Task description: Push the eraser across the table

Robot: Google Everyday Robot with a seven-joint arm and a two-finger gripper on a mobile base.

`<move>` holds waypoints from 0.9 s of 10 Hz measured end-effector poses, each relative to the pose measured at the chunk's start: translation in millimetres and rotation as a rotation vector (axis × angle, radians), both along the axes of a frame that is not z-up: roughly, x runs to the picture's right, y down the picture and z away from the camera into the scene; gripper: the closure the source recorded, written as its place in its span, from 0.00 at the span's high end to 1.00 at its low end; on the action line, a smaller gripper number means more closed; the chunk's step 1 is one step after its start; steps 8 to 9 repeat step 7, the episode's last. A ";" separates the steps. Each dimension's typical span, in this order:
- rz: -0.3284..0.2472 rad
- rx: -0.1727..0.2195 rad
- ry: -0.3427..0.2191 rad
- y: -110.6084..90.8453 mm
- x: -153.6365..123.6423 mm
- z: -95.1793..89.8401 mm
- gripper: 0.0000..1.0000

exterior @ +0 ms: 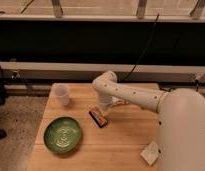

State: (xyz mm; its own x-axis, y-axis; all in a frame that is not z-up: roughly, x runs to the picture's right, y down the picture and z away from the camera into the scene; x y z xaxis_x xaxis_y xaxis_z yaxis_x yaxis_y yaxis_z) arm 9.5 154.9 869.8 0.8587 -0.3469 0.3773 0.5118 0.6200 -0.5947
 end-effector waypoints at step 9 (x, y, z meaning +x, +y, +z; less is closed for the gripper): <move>-0.042 -0.014 -0.049 8.5 -23.5 -4.3 0.00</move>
